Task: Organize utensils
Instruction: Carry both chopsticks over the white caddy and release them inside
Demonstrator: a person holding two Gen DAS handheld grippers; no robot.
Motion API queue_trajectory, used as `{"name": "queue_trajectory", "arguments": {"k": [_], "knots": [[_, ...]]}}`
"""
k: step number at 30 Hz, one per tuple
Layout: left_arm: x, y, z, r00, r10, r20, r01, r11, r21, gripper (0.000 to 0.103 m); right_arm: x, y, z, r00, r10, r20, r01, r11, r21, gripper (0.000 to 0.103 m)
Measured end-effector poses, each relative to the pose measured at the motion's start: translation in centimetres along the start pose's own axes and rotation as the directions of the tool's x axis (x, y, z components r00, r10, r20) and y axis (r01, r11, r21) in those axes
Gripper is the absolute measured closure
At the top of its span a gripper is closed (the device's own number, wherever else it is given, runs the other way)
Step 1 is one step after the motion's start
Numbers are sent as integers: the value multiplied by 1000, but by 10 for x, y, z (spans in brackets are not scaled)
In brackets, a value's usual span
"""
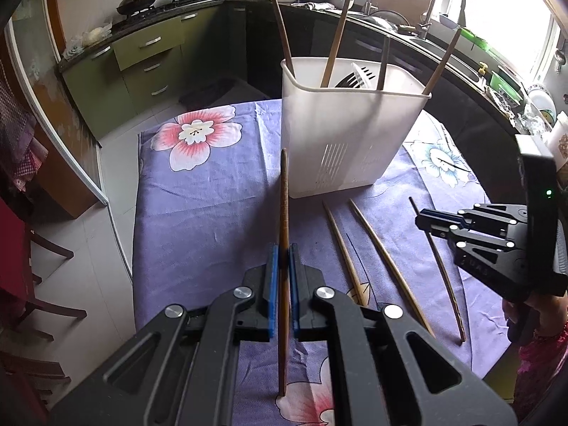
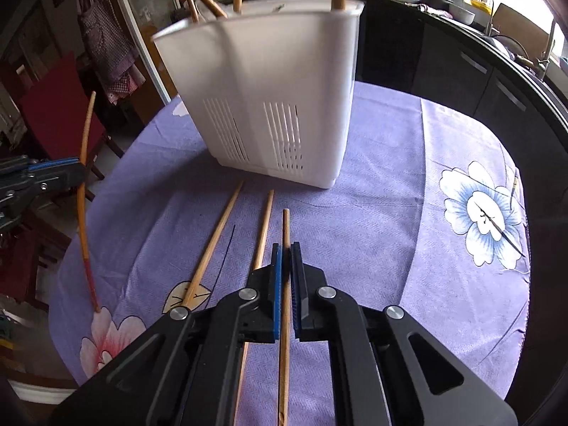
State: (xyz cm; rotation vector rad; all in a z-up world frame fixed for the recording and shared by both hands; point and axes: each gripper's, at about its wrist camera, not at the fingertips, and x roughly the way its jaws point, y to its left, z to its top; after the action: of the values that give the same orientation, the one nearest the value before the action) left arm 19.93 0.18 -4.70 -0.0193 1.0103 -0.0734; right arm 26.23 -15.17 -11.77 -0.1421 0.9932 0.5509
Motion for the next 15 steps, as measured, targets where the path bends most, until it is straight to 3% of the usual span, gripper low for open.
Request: {"name": "queue_trajectory", "arguments": {"k": [7, 15], "knots": [[-27, -2, -2, 999, -12, 48, 11, 1000, 14, 97, -73, -9, -6, 986, 51, 156, -54, 998, 15, 98], [-50, -8, -3, 995, -18, 97, 15, 999, 33, 97, -103, -7, -15, 979, 61, 196, -61, 998, -5, 98]]}}
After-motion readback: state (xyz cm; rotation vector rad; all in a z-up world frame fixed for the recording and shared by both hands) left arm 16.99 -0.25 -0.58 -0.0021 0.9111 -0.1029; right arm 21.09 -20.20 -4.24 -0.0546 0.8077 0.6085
